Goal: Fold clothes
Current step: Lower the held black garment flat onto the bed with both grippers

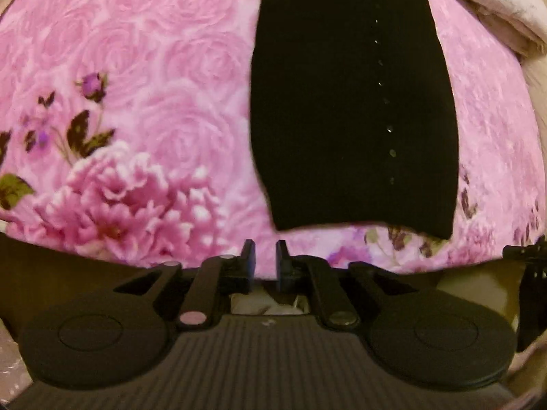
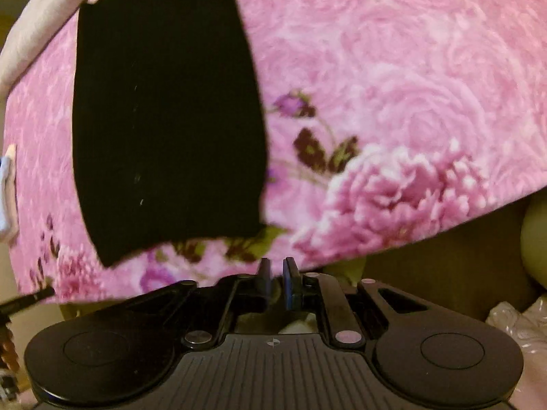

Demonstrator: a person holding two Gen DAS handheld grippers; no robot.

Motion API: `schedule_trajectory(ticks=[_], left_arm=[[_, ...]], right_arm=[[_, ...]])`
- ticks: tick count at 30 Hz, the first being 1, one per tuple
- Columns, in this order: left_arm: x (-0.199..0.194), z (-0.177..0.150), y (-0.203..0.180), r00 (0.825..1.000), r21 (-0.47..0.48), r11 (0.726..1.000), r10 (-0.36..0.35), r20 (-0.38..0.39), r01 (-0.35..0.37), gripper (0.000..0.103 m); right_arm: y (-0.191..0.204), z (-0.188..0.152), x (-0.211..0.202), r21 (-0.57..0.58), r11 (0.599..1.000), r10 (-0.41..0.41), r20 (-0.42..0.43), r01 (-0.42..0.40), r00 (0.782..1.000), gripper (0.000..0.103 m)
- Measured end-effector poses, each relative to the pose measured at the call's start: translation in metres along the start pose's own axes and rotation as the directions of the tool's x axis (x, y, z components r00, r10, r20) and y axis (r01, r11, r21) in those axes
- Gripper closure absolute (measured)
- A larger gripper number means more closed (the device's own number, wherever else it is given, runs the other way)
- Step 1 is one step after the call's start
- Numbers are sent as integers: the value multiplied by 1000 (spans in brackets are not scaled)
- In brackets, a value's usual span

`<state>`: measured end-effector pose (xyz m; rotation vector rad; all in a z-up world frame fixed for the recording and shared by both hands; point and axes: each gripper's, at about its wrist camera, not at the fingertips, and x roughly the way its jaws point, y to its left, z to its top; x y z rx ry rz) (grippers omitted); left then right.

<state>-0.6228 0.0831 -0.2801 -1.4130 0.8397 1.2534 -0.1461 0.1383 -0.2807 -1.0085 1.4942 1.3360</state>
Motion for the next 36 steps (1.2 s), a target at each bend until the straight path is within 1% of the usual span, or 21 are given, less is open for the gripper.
schedule_trajectory(ticks=[1,3,6,8,9,11,13,15,18,19,20,21,23,25,29,32,33,34,35,36], left_arm=[[6,2,-1,1000,-19,1000,-9,12,9,83],[21,9,-4,999,-55,998,-34,37,36,79],[47,20,-3,997,-96,993,-57,52,62,78],[59,23,-2,996,-123,990,-63,57,70,78],[64,24,-1,996,-137,988,-68,62,76,78],[74,26,0,994,-162,982,-83,77,95,78],[83,26,3,990,-195,974,-98,97,115,76],[92,26,7,988,-247,960,-105,112,130,76],[105,21,16,982,-355,920,-128,136,169,75],[108,19,18,980,-386,904,-133,151,182,73],[109,17,19,977,-402,895,-138,163,194,70],[110,17,19,977,-403,894,-138,164,194,68],[113,16,19,978,-398,898,-134,159,188,69],[114,15,20,980,-404,896,-139,145,187,69],[114,11,25,975,-439,873,-162,150,213,69],[120,9,24,973,-459,859,-174,153,226,69],[120,9,23,969,-482,845,-158,191,232,73],[119,10,21,969,-467,854,-151,197,228,89],[118,11,19,970,-437,872,-149,192,220,94],[118,11,16,971,-407,888,-147,186,212,95]], right_arm=[[-1,-2,4,0,1000,14,26,-14,1000,92],[4,1,7,7,999,36,69,-36,997,91],[9,6,23,10,998,55,98,-57,994,86],[12,10,34,6,999,53,109,-54,993,77],[13,11,43,-1,998,56,113,-56,992,75],[16,12,60,-10,997,73,124,-73,990,69],[13,10,75,-1,993,113,133,-114,985,67],[8,8,88,35,988,144,141,-151,979,66],[0,6,99,98,969,208,171,-227,963,66],[-1,5,101,110,966,213,176,-234,961,66],[-2,5,103,121,963,218,181,-242,959,66],[-1,5,105,127,966,200,184,-225,962,66],[2,10,114,129,981,129,136,-147,982,66],[1,12,113,137,979,132,134,-150,982,66],[-5,12,109,154,971,159,145,-181,977,65],[-8,12,116,185,962,178,125,-199,976,65],[-7,12,117,185,964,168,127,-189,978,65],[-3,12,116,172,970,150,124,-170,981,65],[0,12,115,159,976,132,121,-151,984,69],[6,12,113,123,986,98,115,-112,989,79]])
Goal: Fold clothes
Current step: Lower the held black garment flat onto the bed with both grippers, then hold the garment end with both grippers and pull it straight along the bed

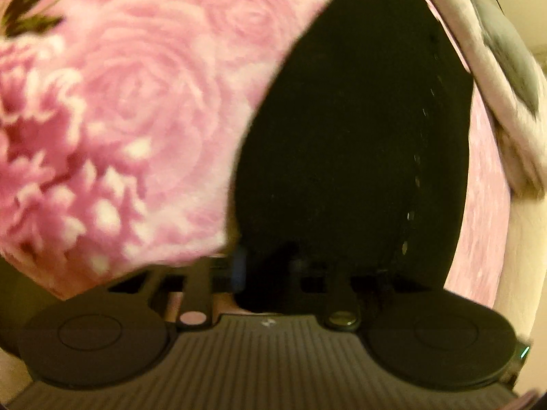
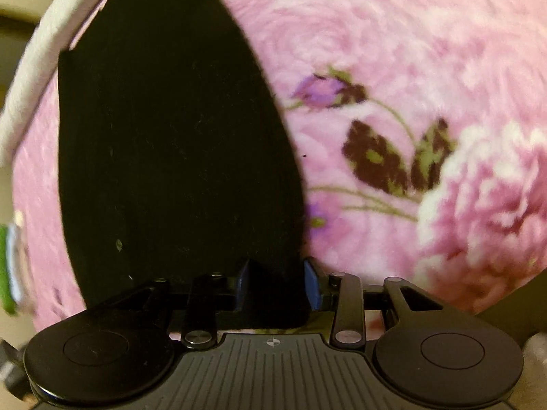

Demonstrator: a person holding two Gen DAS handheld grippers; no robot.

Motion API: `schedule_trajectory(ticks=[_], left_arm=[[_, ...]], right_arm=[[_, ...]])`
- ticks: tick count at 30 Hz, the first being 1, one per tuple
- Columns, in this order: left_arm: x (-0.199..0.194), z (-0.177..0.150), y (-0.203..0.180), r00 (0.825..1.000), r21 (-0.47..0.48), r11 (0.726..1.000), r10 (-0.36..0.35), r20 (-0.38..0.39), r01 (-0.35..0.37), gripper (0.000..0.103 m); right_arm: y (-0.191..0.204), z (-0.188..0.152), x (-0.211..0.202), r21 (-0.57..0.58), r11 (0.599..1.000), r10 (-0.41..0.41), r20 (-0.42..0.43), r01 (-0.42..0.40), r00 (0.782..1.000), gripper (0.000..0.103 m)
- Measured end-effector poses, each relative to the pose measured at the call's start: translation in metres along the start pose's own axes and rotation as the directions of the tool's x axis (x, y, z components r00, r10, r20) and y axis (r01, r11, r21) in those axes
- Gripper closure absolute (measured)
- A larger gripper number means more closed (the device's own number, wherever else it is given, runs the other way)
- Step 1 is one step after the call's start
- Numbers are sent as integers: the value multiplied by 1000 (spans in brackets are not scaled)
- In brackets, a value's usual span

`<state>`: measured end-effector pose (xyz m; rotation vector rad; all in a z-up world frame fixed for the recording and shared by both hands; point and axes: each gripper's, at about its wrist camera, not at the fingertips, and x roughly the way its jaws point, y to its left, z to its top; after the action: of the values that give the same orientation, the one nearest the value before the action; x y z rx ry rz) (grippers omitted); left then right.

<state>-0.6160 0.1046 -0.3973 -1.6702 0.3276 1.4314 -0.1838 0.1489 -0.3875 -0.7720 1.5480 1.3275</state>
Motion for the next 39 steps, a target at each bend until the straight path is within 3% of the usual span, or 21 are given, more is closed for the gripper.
schedule_trajectory(ticks=[1,6,11,13,15,18,20,24,27,31,33,36,39], left_arm=[[-3,0,-2,1000,21,1000,3,-3,-3,96],[-23,-8,-10,1000,71,997,-4,-10,5,96],[-1,-27,2,993,88,990,115,-35,-112,92],[-4,-24,-4,990,69,989,133,-37,-130,92],[-17,-22,-17,987,117,981,159,-24,-155,93],[-43,-18,-39,979,232,951,198,56,-206,94],[-52,-11,-47,979,245,949,179,97,-197,94],[-35,1,-48,988,190,973,109,105,-128,94],[-6,-3,-55,982,254,950,166,92,-184,94],[13,-23,-60,968,342,908,251,20,-243,95],[3,-22,-64,970,339,912,244,4,-231,95],[-12,-2,-77,975,347,912,221,37,-220,95],[-15,36,-98,982,369,910,178,65,-189,94]], right_arm=[[4,0,-2,-38,999,-15,-1,15,1000,93],[6,-6,-24,-109,993,-32,4,33,999,95],[-3,-22,-10,-151,985,-98,-49,90,994,93],[-6,-21,-11,-148,985,-103,-64,93,993,91],[-7,-16,-19,-149,984,-112,-81,99,990,88],[-2,-9,-44,-201,957,-216,-19,208,976,86],[6,-6,-59,-259,921,-277,87,290,957,85],[24,14,-61,-316,920,-184,167,230,969,85],[47,16,-38,-360,916,-130,155,178,979,85],[45,3,0,-395,892,-218,52,220,975,85],[41,1,-6,-392,896,-206,53,210,977,85],[44,11,-17,-361,909,-208,45,210,977,85],[66,34,-26,-361,912,-167,111,196,980,85]])
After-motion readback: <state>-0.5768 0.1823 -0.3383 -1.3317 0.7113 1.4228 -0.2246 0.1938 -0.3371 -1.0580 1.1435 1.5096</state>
